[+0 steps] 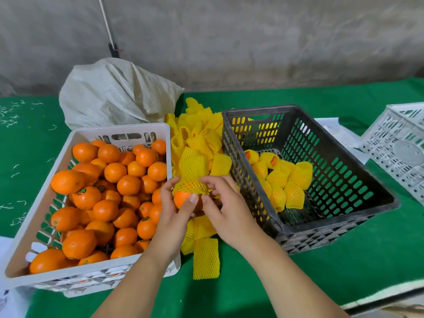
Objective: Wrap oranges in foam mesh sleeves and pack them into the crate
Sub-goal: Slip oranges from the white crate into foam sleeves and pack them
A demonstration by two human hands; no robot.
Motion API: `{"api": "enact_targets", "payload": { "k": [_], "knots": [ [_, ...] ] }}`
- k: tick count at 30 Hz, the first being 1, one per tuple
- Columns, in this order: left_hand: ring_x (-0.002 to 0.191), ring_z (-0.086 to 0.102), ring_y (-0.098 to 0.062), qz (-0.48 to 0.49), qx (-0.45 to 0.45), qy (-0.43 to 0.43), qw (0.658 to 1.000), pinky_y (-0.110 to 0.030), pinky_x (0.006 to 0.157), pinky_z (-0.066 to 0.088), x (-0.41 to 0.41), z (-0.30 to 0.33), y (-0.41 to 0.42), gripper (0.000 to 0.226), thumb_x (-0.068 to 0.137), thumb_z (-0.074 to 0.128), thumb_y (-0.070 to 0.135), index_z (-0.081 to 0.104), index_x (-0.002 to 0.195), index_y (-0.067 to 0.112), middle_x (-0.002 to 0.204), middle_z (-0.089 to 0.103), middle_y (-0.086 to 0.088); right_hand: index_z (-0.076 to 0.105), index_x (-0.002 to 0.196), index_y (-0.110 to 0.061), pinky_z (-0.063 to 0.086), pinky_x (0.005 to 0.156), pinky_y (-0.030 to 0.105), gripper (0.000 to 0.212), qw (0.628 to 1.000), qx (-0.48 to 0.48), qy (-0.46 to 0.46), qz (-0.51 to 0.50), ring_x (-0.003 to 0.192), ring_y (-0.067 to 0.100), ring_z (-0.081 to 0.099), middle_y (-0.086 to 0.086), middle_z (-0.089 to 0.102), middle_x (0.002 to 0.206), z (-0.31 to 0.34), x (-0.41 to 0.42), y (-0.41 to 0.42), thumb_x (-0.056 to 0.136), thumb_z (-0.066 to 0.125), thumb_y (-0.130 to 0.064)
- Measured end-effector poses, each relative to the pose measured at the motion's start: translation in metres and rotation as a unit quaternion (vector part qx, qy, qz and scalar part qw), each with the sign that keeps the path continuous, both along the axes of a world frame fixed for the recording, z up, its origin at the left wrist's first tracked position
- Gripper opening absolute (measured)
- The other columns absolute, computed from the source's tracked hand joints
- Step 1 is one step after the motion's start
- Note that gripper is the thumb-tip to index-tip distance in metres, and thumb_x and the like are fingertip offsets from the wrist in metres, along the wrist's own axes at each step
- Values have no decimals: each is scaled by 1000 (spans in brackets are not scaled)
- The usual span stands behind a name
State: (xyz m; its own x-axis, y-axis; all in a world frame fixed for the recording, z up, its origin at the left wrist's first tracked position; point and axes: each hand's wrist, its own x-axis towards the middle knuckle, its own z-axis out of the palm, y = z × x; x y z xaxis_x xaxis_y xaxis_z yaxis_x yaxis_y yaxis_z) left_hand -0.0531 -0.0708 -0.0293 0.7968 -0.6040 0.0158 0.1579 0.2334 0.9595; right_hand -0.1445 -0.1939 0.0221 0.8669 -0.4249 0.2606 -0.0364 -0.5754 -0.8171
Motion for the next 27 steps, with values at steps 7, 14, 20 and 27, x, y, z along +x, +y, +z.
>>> {"api": "enact_targets", "payload": {
  "k": [7, 14, 20, 27],
  "knots": [
    [133, 61, -21, -39, 55, -54, 996, -48, 106, 55, 2, -8, 3, 80, 83, 81, 49, 39, 150, 49, 153, 51, -5, 68, 129, -15, 48, 94, 21, 37, 993, -87, -9, -80, 107, 7, 56, -1, 58, 120, 2, 1, -3, 97, 58, -2],
    [103, 73, -18, 42, -16, -11, 999, -30, 82, 60, 5, -9, -1, 57, 94, 70, 15, 44, 144, 25, 118, 74, -2, 68, 116, -12, 52, 88, 44, 27, 989, -126, -51, -54, 107, 24, 58, 4, 55, 113, 5, 4, 33, 89, 65, -10],
    [91, 72, -20, 27, 18, -25, 999, -36, 72, 60, 1, -4, -2, 62, 82, 76, 70, 57, 132, 39, 105, 72, -8, 65, 133, -20, 50, 94, 49, 47, 988, -134, -51, -56, 114, 29, 50, 5, 45, 120, 5, 4, 14, 89, 57, -5],
    [94, 72, -19, -18, 40, -85, 995, -30, 75, 59, -3, -4, -5, 64, 90, 82, 45, 50, 145, 42, 116, 71, 1, 68, 129, -13, 51, 91, 34, 36, 984, -161, -79, -7, 109, 19, 55, 4, 54, 117, 9, 8, -26, 96, 54, -6]
  ]
}}
